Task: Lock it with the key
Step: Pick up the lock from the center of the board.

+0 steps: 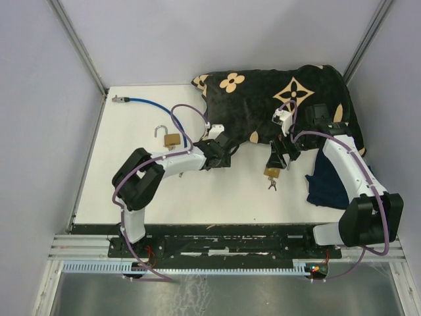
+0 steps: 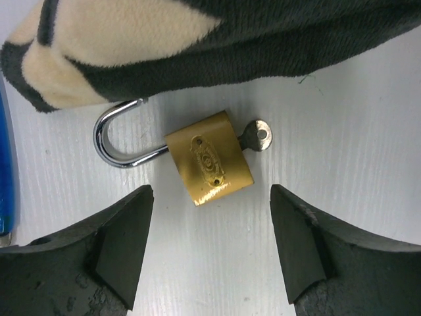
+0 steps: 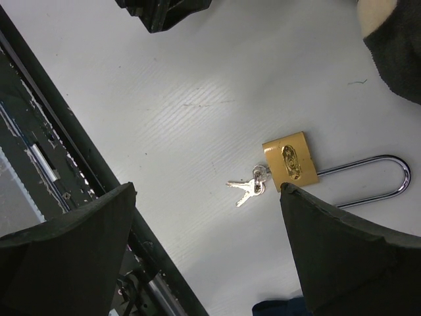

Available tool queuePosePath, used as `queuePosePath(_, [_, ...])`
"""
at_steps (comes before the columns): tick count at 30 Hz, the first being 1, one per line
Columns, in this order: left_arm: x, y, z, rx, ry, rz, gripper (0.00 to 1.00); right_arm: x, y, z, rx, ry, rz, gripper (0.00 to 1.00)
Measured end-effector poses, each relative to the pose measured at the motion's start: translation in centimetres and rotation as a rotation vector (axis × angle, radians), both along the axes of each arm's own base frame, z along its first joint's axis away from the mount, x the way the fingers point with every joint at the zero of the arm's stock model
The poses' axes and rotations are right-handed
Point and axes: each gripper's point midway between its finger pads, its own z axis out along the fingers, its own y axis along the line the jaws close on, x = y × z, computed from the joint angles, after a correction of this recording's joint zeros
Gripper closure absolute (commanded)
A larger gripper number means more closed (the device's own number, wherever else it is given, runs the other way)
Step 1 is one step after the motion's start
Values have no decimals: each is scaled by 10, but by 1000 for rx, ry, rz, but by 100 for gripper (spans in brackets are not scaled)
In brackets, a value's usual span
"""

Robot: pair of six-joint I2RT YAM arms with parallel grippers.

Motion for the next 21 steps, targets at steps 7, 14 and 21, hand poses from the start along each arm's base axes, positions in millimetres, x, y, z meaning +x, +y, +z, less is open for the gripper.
queuePosePath(7, [-16,2,16,-88,-28,-54,21,0,2,5,14,-7,-7,1])
queuePosePath(14, [-27,-9,30,-214,-67,-136,21,-3,5,16,37,-36,-5,1])
queuePosePath(21, [-29,-18,46,-278,-93,-171,21,-4,8,20,58,-38,-5,1])
